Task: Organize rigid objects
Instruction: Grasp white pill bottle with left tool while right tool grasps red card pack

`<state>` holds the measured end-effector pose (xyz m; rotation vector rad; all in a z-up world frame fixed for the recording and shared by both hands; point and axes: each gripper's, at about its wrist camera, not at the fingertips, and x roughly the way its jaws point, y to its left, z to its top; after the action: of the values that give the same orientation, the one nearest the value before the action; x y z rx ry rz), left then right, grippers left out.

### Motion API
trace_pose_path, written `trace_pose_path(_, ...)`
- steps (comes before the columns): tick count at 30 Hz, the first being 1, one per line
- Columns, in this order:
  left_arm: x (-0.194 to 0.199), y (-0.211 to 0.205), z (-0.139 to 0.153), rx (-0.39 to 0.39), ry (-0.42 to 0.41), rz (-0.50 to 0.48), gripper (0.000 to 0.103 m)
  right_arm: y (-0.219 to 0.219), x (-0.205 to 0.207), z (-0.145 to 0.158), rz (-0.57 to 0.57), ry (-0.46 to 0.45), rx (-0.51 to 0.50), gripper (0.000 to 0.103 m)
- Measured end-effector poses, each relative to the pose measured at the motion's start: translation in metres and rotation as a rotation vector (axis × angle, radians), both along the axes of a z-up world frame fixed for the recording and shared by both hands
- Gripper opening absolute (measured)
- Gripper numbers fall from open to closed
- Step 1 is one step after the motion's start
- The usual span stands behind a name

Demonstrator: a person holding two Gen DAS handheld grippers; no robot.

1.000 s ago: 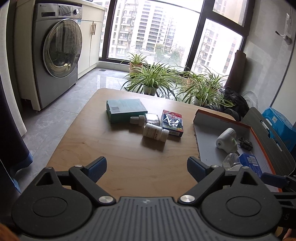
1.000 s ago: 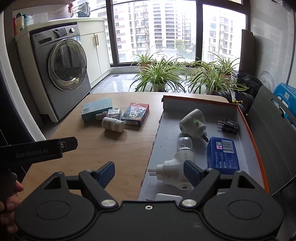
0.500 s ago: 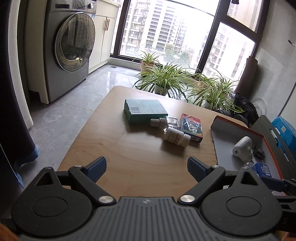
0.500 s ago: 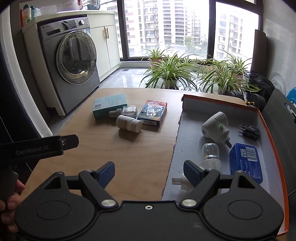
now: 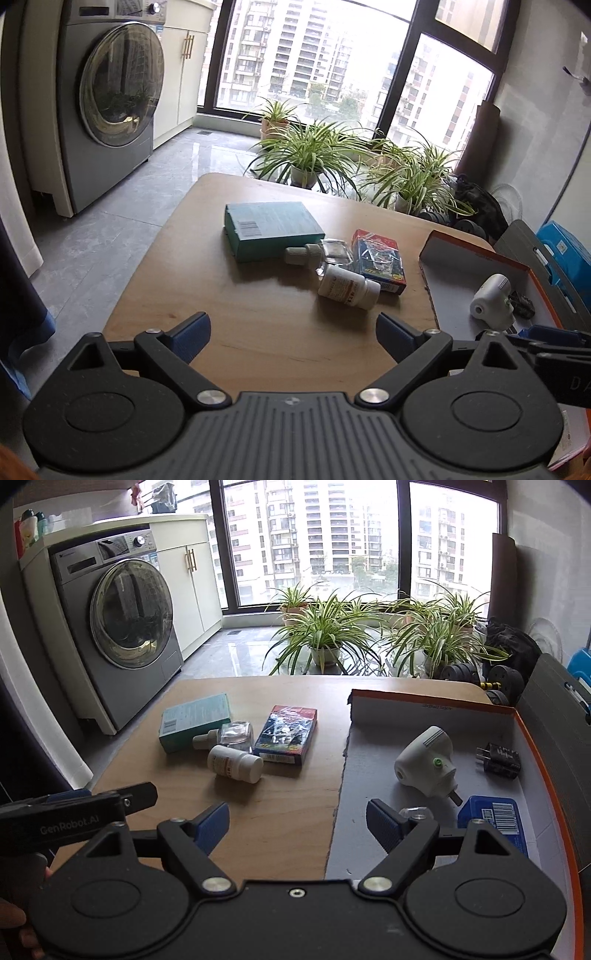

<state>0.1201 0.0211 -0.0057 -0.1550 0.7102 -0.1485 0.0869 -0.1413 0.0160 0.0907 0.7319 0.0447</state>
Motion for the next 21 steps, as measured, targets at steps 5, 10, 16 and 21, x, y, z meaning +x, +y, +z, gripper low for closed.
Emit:
trace_pose_path(5,0.026,-0.029,-0.015,0.03,-0.009,-0.079,0.099,-0.013,0.007,-0.003,-0.016,-0.006,0.009,0.096)
trace_pose_path(10,0.052,-0.047,-0.036,0.049,-0.004,-0.1,0.097,-0.023,0.021,-0.009,-0.023,-0.005,0.02,0.096)
trace_pose_path(16,0.07,-0.055,-0.052,0.072,-0.001,-0.13,0.083,-0.029,0.035,-0.017,-0.019,0.002,0.036,0.096)
trace_pose_path(21,0.07,-0.055,-0.056,0.077,-0.028,-0.138,0.062,-0.029,0.047,-0.021,-0.021,0.009,0.05,0.096)
